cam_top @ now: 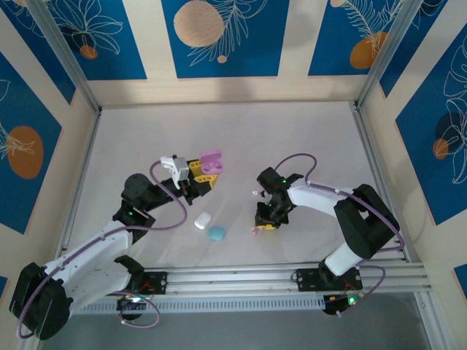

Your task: Insert wireless bluetooth earbuds into charging case

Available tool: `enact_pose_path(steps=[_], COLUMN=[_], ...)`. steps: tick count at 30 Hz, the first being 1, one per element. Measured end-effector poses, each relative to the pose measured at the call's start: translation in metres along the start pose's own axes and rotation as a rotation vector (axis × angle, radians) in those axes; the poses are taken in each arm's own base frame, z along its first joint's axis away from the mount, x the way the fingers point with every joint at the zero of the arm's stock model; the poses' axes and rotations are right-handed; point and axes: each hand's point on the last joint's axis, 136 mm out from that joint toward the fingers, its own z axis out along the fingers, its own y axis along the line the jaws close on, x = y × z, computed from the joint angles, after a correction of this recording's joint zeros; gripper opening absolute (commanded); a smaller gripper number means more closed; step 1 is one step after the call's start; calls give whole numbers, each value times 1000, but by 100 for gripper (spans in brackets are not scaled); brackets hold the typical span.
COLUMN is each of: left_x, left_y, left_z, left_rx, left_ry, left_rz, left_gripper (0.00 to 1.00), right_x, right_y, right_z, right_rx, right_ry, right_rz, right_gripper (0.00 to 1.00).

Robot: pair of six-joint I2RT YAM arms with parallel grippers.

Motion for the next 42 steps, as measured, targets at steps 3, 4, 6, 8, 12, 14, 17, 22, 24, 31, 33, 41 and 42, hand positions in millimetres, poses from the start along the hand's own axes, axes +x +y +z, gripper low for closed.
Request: enact_pose_path(steps=[3,4,6,8,12,14,17,22,24,31,33,41,42], left_x=[1,1,1,0,0,1,2,4,4,4,4,5,5], left_y=[1,1,1,1,1,2,2,3,3,3,3,3,3], left_z=[0,0,0,0,-1,-1,-1,-1,-1,-1,-1,-1,-1], left_rx=[-3,-4,-4,-7,-11,-12,-16,-20,-21,-21,-21,-21,-21], left_ry=[5,4,4,2,2,7,11,17,17,17,18,20,20], left_rz=[-3,-3,-2,-1,2,4,5,8,8,12,14,13,12], left_gripper=[36,36,36,36,37,36,37,37,37,37,37,37,37], right_x=[-4,-6,-10,-13,-22,-28,-37,-45,-49,-51,-52,-54,-54], right_y=[-1,-1,0,2,8,11,15,23,28,29,29,24,25], right_z=[0,0,-1,-1,0,0,2,-3,-6,-8,-8,3,3], right_rx=[15,19,26,30,53,76,96,89,80,81,82,77,71], right_ry=[-11,-17,-28,-35,-46,-53,-63,-80,-92,-98,-98,-66,-63], right_rz=[-11,-16,-34,-60,-146,-186,-227,-267,-275,-281,-284,-295,-297], right_gripper=[26,27,27,29,31,31,31,34,35,39,40,40,40])
